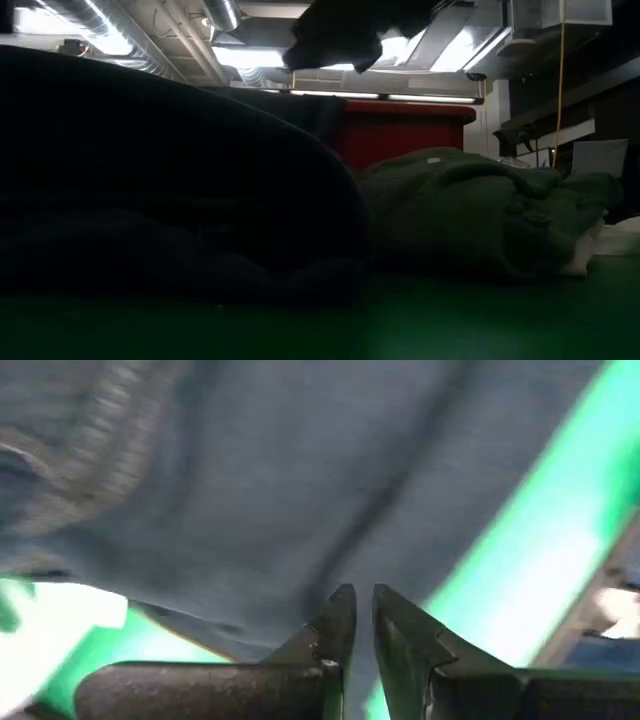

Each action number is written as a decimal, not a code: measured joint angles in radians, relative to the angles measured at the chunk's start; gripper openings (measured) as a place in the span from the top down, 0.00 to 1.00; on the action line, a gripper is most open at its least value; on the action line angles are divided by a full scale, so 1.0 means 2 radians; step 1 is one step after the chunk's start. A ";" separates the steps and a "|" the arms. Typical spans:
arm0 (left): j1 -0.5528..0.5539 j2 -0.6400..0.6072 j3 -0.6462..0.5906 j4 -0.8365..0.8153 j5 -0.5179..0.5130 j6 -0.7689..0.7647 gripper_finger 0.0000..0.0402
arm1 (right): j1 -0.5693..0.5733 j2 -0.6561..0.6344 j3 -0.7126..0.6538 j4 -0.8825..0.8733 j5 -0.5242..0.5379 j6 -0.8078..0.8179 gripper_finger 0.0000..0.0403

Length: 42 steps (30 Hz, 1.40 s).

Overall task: Fold laundry
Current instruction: Fold the dark blue pants

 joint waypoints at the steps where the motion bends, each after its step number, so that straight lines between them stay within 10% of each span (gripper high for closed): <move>1: -0.008 0.000 0.000 0.012 0.000 -0.009 0.91 | 0.007 0.003 0.000 -0.001 0.000 0.000 0.52; 24: -0.115 0.034 -0.066 0.154 0.002 -0.148 0.96 | 0.040 0.117 0.000 0.012 0.000 0.013 0.52; 34: -0.103 0.033 -0.014 0.143 -0.199 -0.095 0.99 | 0.041 0.117 0.000 0.012 0.000 0.013 0.52; 42: -0.071 0.035 -0.065 0.124 -0.135 -0.117 0.99 | 0.041 0.117 0.000 0.010 0.000 0.013 0.52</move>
